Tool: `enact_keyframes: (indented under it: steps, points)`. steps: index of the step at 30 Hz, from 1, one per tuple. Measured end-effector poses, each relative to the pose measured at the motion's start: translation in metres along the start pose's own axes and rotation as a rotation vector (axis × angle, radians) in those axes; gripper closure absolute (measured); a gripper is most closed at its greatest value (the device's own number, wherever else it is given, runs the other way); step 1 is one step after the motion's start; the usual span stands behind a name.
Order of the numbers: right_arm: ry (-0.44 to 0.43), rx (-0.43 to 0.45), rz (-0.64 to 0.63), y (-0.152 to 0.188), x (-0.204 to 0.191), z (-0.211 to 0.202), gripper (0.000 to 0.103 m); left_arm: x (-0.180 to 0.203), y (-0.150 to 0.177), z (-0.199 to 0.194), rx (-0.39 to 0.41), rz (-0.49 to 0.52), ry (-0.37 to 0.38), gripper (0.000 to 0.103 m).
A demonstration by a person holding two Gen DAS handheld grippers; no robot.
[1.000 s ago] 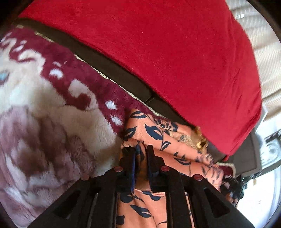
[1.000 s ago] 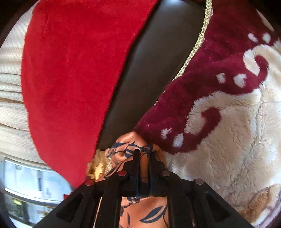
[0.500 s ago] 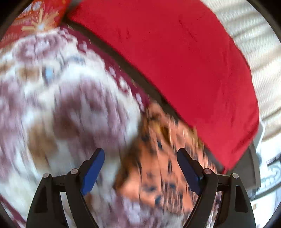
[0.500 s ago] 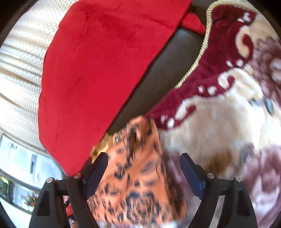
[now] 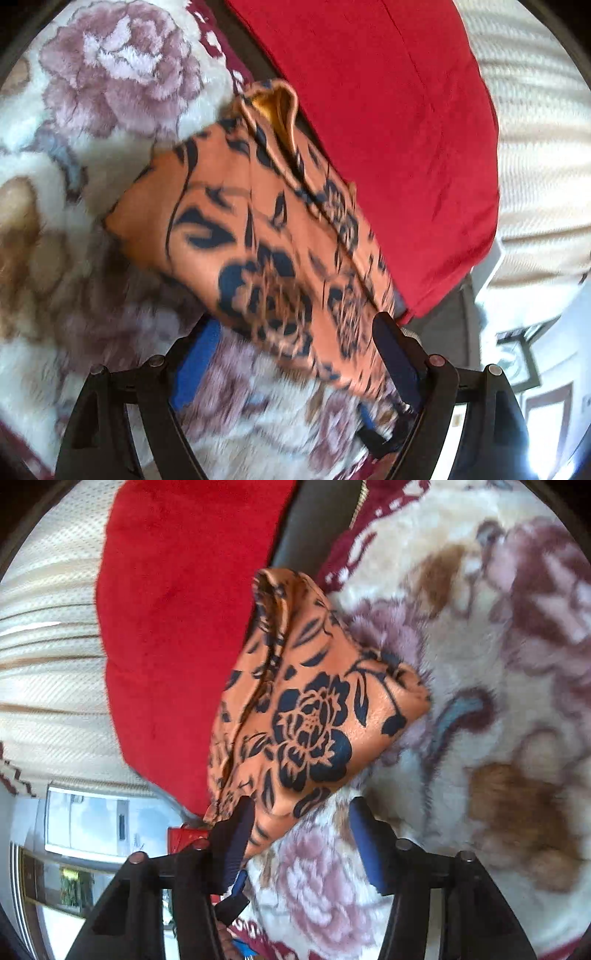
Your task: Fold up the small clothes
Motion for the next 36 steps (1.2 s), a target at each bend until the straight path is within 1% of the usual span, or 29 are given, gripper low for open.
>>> enact_keyframes:
  steps: [2,4,7,8,9,10,11,12,13,14,15,16,19,20,22,25,27,28,30,31,32,35,36]
  points:
    - [0.028,0.031,-0.002,-0.007,0.001,0.012,0.048,-0.005,-0.009,0.002,0.029,-0.046,0.02,0.019]
    - [0.048,0.072,-0.014,-0.02,-0.003,0.02,0.048,-0.008,-0.015,0.005,0.04,-0.067,0.027,0.02]
    - [0.032,0.089,0.012,-0.033,-0.005,0.034,0.048,0.0,-0.021,0.009,0.08,-0.031,0.036,0.022]
    - [0.02,0.097,0.015,-0.037,-0.007,0.036,0.048,0.005,-0.024,0.01,0.093,0.0,0.034,0.031]
    - [0.011,0.107,0.019,-0.043,-0.009,0.039,0.048,0.009,-0.026,0.011,0.104,0.042,0.005,0.039]
    - [0.008,0.117,0.021,-0.048,-0.011,0.042,0.048,0.01,-0.026,0.012,0.109,0.069,-0.017,0.056]
    - [0.007,0.126,0.015,-0.052,-0.012,0.045,0.048,0.01,-0.027,0.013,0.115,0.09,-0.043,0.066]
    - [0.012,0.136,0.002,-0.056,-0.014,0.047,0.048,0.008,-0.029,0.014,0.119,0.096,-0.057,0.067]
    - [0.024,0.147,-0.022,-0.059,-0.017,0.05,0.052,0.007,-0.029,0.014,0.12,0.092,-0.058,0.067]
    - [0.044,0.157,-0.046,-0.061,-0.019,0.053,0.061,0.005,-0.03,0.016,0.119,0.085,-0.055,0.067]
    - [0.073,0.161,-0.071,-0.064,-0.019,0.057,0.076,0.003,-0.031,0.02,0.113,0.069,-0.051,0.067]
    - [0.093,0.163,-0.078,-0.065,-0.019,0.062,0.079,-0.003,-0.026,0.026,0.105,0.042,-0.044,0.066]
    - [0.119,0.189,-0.094,-0.065,-0.021,0.066,0.081,-0.017,-0.022,0.02,0.065,-0.085,-0.002,0.058]
    - [0.134,0.198,-0.114,-0.062,-0.026,0.064,0.081,-0.022,-0.018,0.015,0.052,-0.121,-0.001,0.046]
    - [0.155,0.202,-0.134,-0.059,-0.031,0.067,0.081,-0.037,-0.009,0.008,0.037,-0.166,-0.037,0.03]
    - [0.152,0.192,-0.115,-0.054,-0.03,0.066,0.082,-0.044,-0.003,0.0,0.042,-0.225,0.001,0.03]
    - [0.146,0.19,-0.105,-0.056,-0.033,0.069,0.082,-0.044,-0.005,0.0,0.026,-0.214,-0.012,0.028]
    - [0.143,0.19,-0.102,-0.055,-0.034,0.071,0.082,-0.043,-0.011,0.006,0.032,-0.218,-0.018,0.026]
    - [0.142,0.188,-0.103,-0.055,-0.03,0.071,0.082,-0.043,-0.027,0.013,0.081,-0.239,-0.024,0.024]
    - [0.141,0.187,-0.105,-0.055,-0.027,0.07,0.082,-0.038,-0.038,0.019,0.112,-0.231,-0.027,0.024]
    - [0.14,0.185,-0.106,-0.055,-0.027,0.07,0.082,-0.037,-0.045,0.021,0.127,-0.213,-0.034,0.023]
    - [0.138,0.187,-0.105,-0.055,-0.025,0.066,0.082,-0.034,-0.055,0.024,0.167,-0.187,-0.021,0.023]
    - [0.139,0.188,-0.111,-0.055,-0.022,0.057,0.082,-0.032,-0.058,0.024,0.179,-0.166,-0.028,0.024]
Point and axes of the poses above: each gripper's, at about its wrist camera, not at the fingertips, and z roughly the way its jaws point, x to its right, y to its underside, the point moved 10 cm from there along z, roughly the way its jaws point, and after that the axes turned 1 degree about z, right-handed, at the moved point
